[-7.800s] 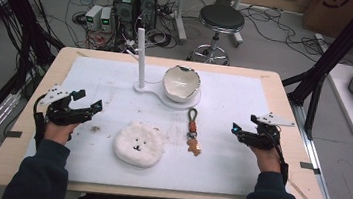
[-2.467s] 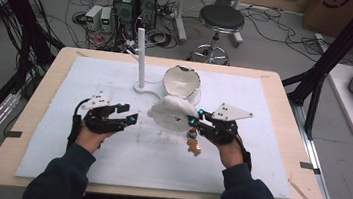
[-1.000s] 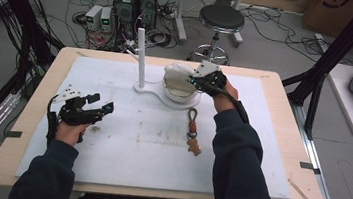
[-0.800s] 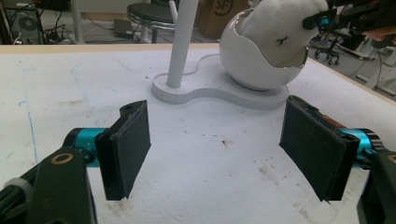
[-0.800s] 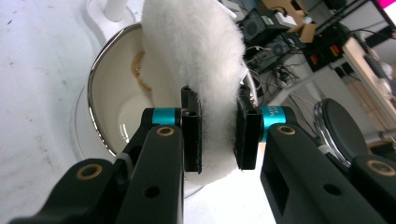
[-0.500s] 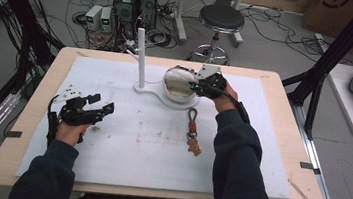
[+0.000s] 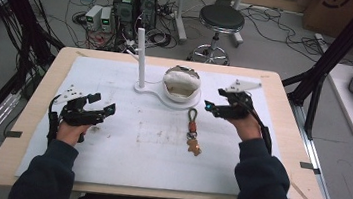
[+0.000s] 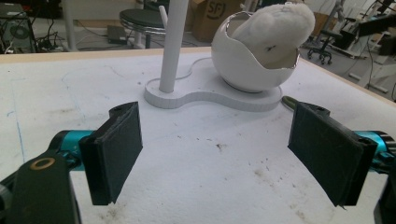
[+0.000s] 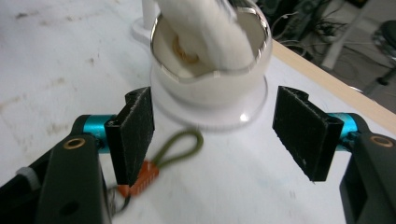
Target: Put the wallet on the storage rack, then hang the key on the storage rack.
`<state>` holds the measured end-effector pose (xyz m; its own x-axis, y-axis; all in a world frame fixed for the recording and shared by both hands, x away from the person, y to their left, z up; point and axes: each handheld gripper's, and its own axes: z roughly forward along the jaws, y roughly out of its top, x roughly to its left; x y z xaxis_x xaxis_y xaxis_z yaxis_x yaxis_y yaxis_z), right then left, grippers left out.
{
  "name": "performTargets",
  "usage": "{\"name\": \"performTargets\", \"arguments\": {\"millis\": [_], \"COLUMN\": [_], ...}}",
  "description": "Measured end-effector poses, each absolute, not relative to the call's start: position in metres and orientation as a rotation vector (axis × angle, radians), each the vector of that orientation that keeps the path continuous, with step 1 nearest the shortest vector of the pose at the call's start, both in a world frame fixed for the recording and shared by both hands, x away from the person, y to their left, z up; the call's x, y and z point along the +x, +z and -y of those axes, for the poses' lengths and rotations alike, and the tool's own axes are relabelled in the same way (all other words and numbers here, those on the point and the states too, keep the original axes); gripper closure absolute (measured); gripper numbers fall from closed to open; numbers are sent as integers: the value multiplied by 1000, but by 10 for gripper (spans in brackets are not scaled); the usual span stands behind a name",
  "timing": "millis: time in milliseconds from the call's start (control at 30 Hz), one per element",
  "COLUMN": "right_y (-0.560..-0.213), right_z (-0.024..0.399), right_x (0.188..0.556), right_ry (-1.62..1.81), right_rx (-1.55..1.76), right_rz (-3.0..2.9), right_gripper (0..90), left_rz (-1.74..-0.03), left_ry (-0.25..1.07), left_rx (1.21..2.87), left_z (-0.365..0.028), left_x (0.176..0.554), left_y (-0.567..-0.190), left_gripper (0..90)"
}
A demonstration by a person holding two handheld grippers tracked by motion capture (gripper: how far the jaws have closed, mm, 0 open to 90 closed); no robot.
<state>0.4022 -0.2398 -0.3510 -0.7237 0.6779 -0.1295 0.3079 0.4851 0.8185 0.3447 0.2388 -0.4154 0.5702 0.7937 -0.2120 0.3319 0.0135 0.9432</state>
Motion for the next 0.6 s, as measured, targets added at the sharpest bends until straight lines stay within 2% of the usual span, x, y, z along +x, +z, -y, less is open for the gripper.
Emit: {"name": "performTargets", "arguments": {"millis": [67,267,600], "right_y": [-367,-395,-395], "right_z": [256,282,279], "right_x": [380,362,359], "right_ry": [1162,1214,1199], "right_rx": [850,985,963], "right_rz": [-2267,-2219,-2218], "right_gripper": [283,247,238], "left_rz": [-972,-968,-984], "left_ry": [475,482,471], "left_rx": [1594,1619,1611], "left_z": [-237,-235,-236], "left_x": [344,343,344], "left_y": [-416,-416,-416], "left_gripper": [173,175,176]}}
